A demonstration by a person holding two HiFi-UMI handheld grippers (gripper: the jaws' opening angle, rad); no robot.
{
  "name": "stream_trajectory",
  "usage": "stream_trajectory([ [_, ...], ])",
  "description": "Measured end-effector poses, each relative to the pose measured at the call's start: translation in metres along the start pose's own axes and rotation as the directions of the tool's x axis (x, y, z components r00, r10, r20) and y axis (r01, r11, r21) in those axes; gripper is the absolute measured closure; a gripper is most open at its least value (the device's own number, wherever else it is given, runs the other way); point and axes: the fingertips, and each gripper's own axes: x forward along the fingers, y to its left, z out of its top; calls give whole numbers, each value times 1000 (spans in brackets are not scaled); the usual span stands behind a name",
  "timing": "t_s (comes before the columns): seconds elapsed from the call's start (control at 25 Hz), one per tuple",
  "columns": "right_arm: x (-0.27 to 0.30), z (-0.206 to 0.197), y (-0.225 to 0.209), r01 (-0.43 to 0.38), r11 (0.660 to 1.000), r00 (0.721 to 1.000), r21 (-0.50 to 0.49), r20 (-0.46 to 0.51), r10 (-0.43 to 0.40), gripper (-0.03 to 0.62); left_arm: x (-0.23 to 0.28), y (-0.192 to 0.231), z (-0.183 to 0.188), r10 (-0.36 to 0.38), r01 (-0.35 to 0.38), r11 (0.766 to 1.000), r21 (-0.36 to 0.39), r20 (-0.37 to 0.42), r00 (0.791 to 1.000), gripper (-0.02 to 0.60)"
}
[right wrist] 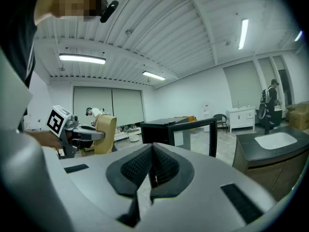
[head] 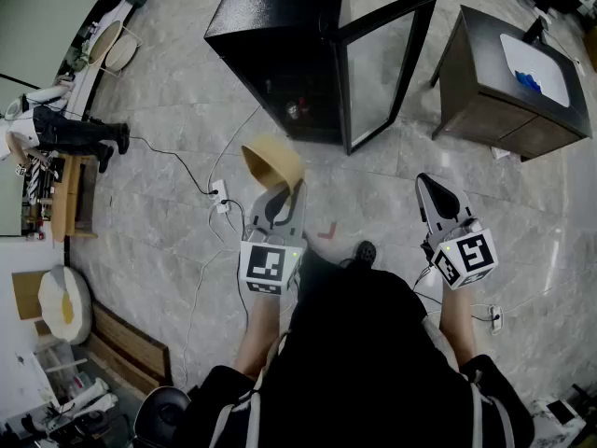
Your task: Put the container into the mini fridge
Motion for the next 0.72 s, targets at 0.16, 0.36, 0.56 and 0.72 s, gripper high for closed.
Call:
stream_trajectory([
  [0.16, -12, 0, -5, -1, 1000, 1000, 18, -18, 1, 577, -2, -14, 4, 2, -2, 1000, -1, -8, 1000, 545],
  [0.36, -21, -3, -5, -17, 1000, 1000, 23, -12, 18, 577, -8, -25, 4, 9, -9, 1000, 0, -9, 1000, 545],
  [0.56, -27, -3, -2, -44, 998, 999, 49, 14, 44, 576, -15, -30, 4, 22, -22, 1000, 10, -17, 1000, 545],
  [0.72, -30, -11, 0, -54, 998, 998, 39, 14, 54, 576, -16, -33, 2, 32, -32, 999, 6, -20, 999, 545],
])
